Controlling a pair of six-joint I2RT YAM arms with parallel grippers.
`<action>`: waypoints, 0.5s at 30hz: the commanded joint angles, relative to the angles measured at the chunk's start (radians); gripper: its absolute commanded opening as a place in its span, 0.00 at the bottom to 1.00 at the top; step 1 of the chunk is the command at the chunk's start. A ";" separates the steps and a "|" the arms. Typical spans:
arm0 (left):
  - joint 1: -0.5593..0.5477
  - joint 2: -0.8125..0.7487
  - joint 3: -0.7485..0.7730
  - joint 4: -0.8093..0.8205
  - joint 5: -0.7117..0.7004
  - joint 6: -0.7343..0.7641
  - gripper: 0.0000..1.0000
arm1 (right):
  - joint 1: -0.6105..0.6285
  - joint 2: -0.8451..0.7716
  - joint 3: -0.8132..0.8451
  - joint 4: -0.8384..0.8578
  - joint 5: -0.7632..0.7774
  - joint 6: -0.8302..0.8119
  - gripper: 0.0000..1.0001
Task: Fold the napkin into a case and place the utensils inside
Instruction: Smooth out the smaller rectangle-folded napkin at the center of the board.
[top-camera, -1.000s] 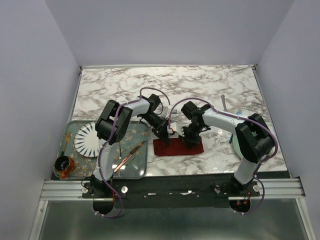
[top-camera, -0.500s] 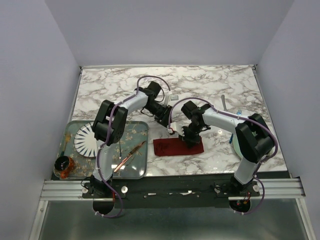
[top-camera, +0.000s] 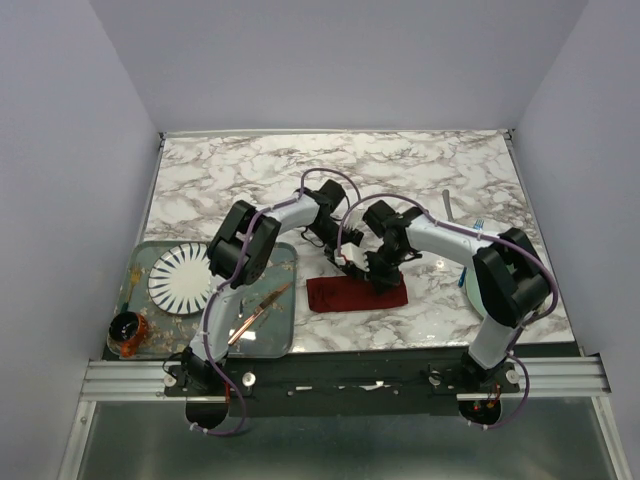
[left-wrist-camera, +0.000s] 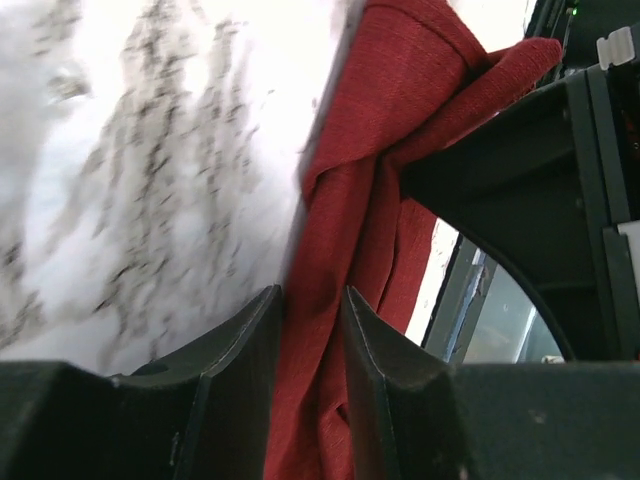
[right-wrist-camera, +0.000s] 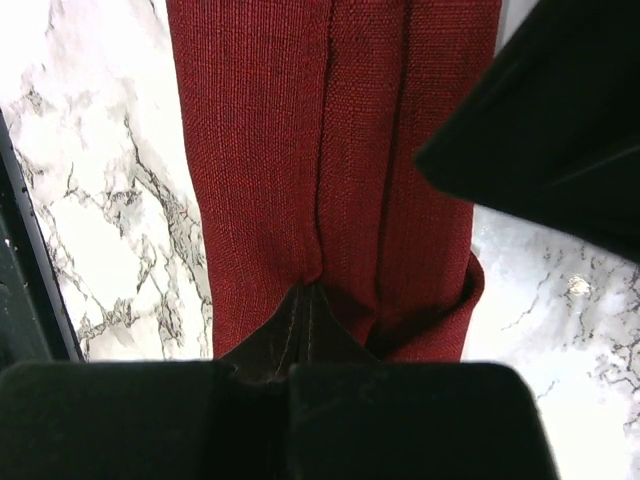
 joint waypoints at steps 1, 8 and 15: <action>-0.031 0.024 0.013 -0.012 -0.020 0.020 0.38 | -0.006 -0.040 0.037 -0.007 0.001 0.010 0.01; -0.044 0.029 0.008 -0.015 -0.020 0.035 0.17 | -0.006 -0.056 0.067 -0.004 0.001 0.030 0.01; -0.044 0.041 0.017 -0.029 -0.019 0.055 0.12 | -0.012 -0.030 0.080 0.016 0.015 0.039 0.01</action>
